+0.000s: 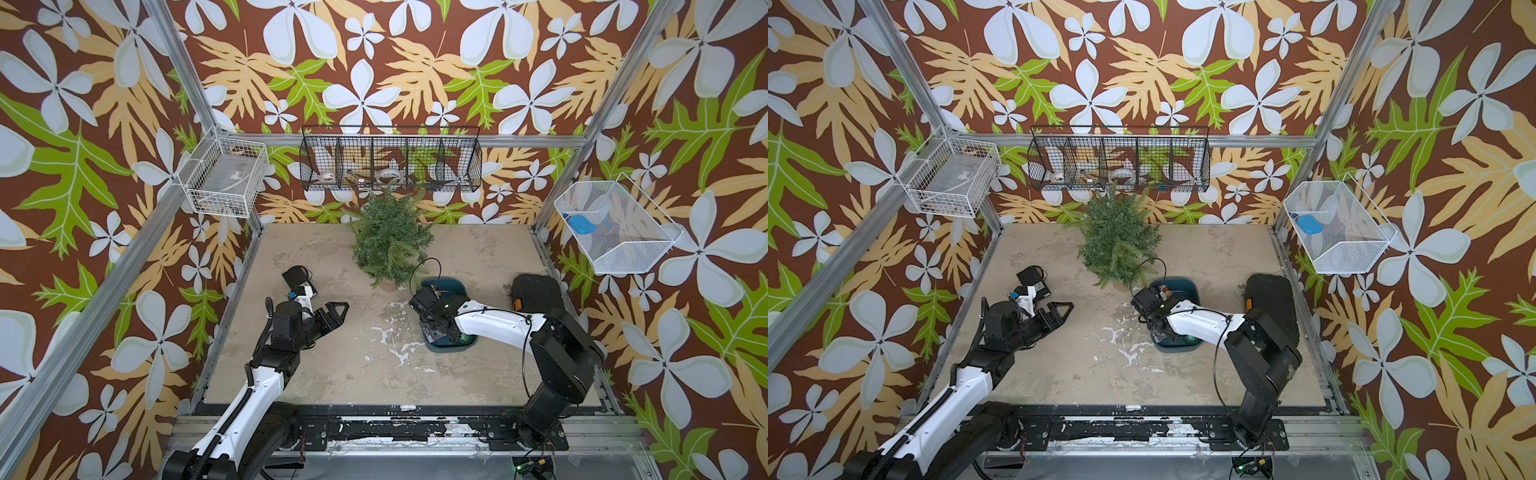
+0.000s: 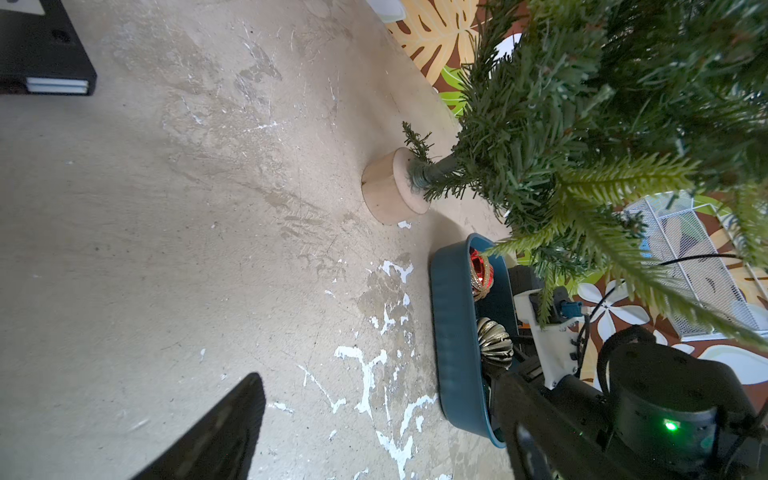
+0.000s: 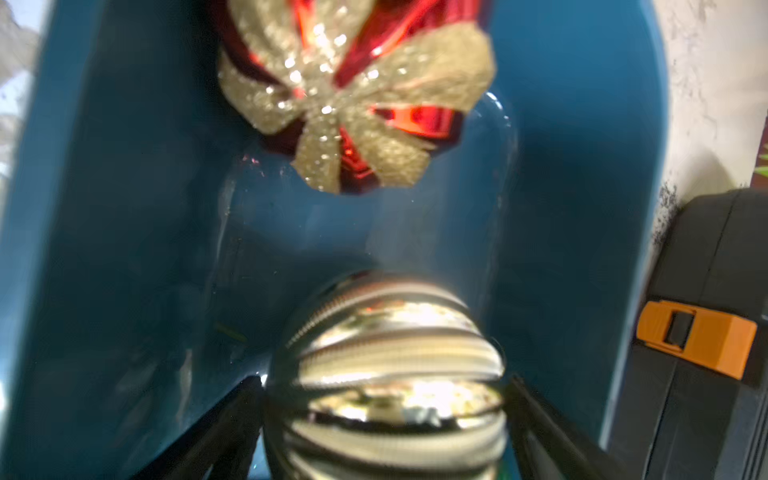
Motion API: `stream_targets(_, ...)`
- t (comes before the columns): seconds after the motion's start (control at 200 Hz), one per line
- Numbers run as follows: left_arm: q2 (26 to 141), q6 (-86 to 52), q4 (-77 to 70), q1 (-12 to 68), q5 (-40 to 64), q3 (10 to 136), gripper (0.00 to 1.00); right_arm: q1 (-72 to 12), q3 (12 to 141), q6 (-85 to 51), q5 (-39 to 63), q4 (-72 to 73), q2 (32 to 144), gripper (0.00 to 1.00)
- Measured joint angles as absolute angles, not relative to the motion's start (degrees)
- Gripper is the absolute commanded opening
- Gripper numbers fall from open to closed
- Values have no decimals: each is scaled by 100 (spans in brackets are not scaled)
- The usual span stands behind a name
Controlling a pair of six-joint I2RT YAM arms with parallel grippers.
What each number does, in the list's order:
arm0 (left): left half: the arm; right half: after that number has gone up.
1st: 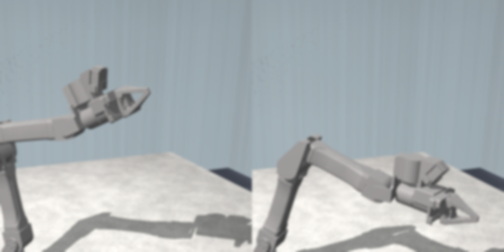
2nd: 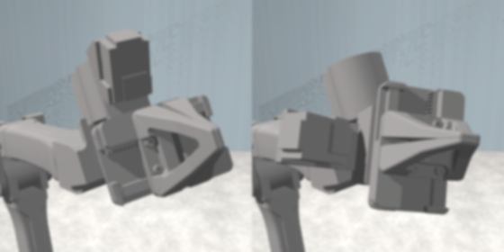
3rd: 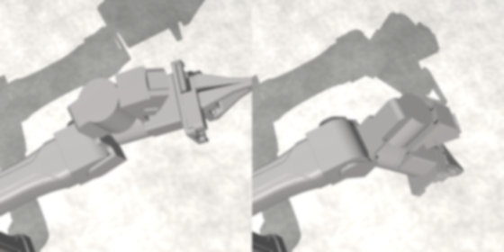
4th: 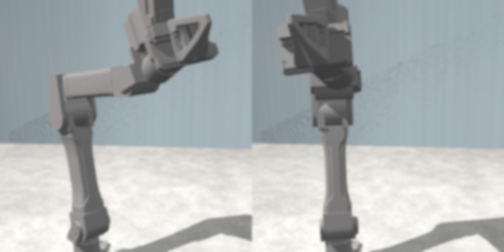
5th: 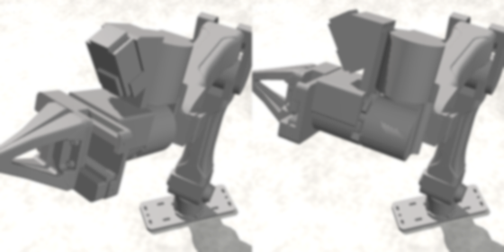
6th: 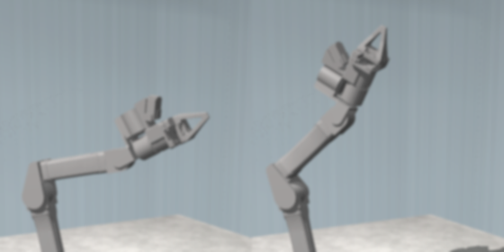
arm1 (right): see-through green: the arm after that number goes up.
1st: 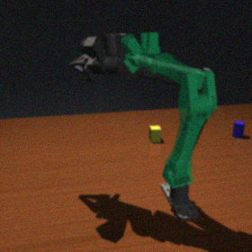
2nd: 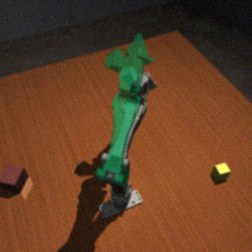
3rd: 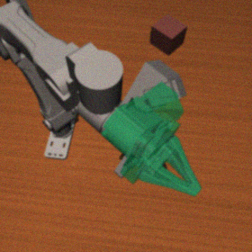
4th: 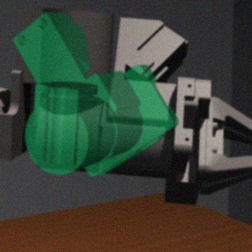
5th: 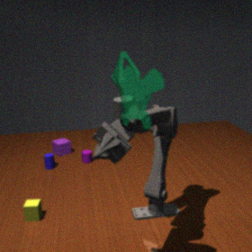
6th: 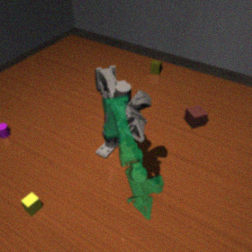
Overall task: Decorate the small christmas tree with ornaments
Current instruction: Pick up an ornament from the container.
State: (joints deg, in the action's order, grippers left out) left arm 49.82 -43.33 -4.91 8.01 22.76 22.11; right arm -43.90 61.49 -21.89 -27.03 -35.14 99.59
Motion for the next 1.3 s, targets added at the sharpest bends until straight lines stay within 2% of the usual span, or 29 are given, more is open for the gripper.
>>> stream_targets(0.195, 4978, -4333, -491, 801, 2276, 2211, 89, -4390, 6272, -2034, -2679, -3382, 10245, 88)
stream_targets(0.46, 4971, -4333, -491, 801, 2276, 2211, 89, -4390, 6318, -1927, -2676, -3297, 10385, 76)
stream_targets(0.726, 4971, -4333, -491, 801, 2274, 2211, 89, -4388, 6342, -1925, -2482, -3301, 10127, 73)
stream_targets(0.981, 4987, -4333, -489, 801, 2276, 2213, 89, -4036, 6309, -2003, -1868, -3218, 9045, 73)
stream_targets(1.296, 4709, -4200, -438, 801, 2480, 2576, 86, -3175, 6313, -2434, -309, -2751, 7137, 72)
